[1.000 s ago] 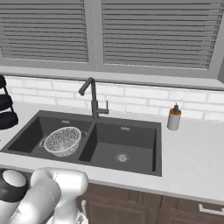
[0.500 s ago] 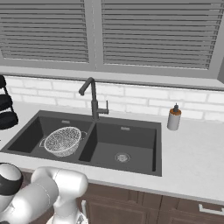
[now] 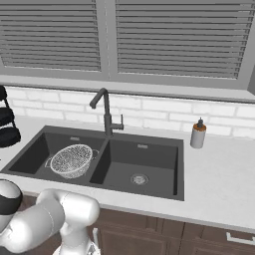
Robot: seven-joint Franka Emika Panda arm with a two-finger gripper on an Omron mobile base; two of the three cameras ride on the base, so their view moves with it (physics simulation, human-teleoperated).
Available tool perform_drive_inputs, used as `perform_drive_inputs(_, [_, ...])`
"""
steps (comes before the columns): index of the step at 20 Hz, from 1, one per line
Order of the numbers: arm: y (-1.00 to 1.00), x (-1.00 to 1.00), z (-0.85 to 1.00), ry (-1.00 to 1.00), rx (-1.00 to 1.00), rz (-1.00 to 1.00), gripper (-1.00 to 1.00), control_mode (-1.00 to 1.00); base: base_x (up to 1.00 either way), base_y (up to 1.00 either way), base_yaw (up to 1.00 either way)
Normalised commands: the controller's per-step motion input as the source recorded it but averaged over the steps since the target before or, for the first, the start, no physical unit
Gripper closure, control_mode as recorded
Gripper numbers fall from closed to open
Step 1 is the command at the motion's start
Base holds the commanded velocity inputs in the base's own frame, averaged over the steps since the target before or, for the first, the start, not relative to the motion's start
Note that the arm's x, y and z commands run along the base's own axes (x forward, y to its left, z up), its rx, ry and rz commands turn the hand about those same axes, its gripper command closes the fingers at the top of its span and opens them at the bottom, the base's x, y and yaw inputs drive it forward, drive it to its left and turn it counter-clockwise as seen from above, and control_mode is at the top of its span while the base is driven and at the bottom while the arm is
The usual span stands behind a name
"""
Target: Put the colander in the sink, put the pear, kiwi in the colander, and turn on the sink faucet and pour water over the colander.
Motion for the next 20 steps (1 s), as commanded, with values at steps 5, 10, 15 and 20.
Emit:
perform_drive_inputs(5, [0.0, 0.3, -0.3, 0.05, 0.0, -0.07, -1.0, -1.0, 0.0, 0.0, 0.0])
perform_drive_inputs(10, [0.15, 0.16, -0.25, 0.05, 0.0, -0.01, -1.0, -1.0, 0.0, 0.0, 0.0])
perform_drive_inputs(15, [0.27, 0.06, -0.19, 0.03, 0.01, 0.0, -1.0, -1.0, 0.0, 0.0, 0.0])
perform_drive_inputs(20, [0.2, 0.18, -0.17, 0.03, 0.0, 0.0, -1.0, -1.0, 0.0, 0.0, 0.0])
